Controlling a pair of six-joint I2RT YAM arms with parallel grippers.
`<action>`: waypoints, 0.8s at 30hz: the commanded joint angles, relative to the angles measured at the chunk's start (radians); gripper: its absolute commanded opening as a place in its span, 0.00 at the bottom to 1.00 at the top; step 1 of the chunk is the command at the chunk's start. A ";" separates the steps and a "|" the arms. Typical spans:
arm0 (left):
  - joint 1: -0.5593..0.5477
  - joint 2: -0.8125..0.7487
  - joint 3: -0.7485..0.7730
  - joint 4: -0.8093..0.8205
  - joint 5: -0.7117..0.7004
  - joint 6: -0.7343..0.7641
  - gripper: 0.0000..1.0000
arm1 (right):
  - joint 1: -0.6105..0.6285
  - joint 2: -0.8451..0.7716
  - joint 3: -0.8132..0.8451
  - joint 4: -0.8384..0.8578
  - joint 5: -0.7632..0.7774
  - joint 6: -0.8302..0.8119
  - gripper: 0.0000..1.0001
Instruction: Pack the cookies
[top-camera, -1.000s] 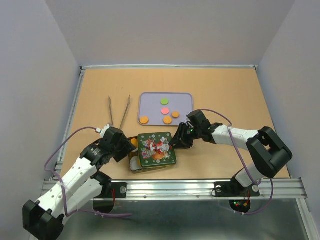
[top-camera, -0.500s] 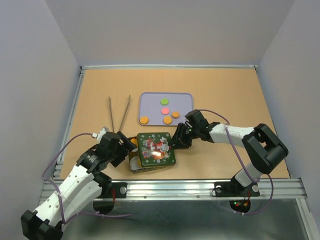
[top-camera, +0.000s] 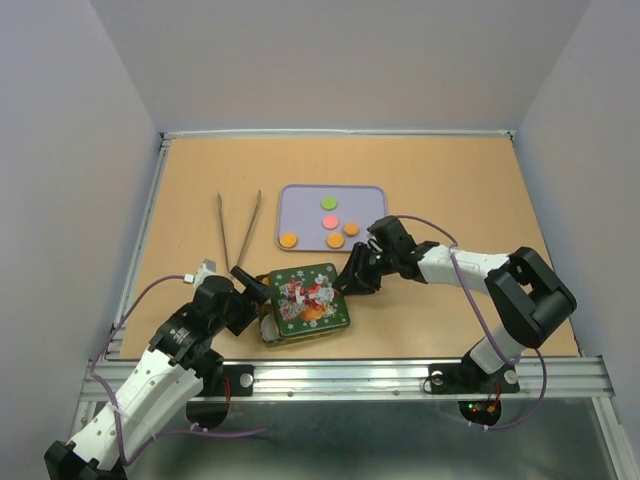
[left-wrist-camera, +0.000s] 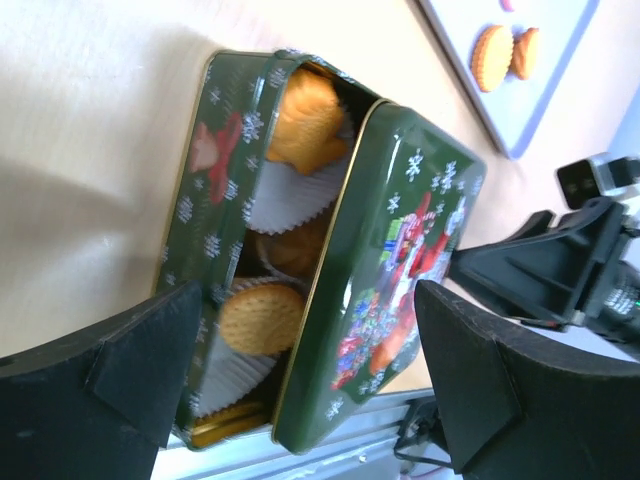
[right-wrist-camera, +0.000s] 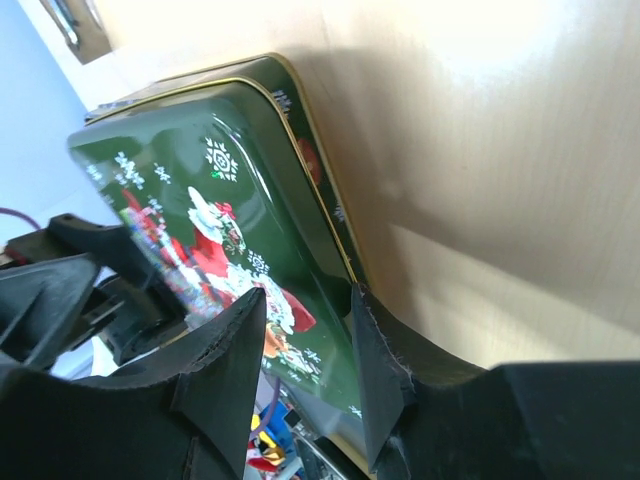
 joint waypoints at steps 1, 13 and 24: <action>-0.003 0.004 -0.032 0.106 0.033 0.008 0.99 | 0.014 -0.019 0.077 0.021 -0.017 0.016 0.45; -0.003 0.069 -0.052 0.202 0.070 0.052 0.99 | 0.043 0.029 0.140 0.011 -0.017 0.024 0.45; -0.004 0.167 -0.032 0.302 0.096 0.120 0.99 | 0.072 0.067 0.183 0.007 -0.015 0.030 0.45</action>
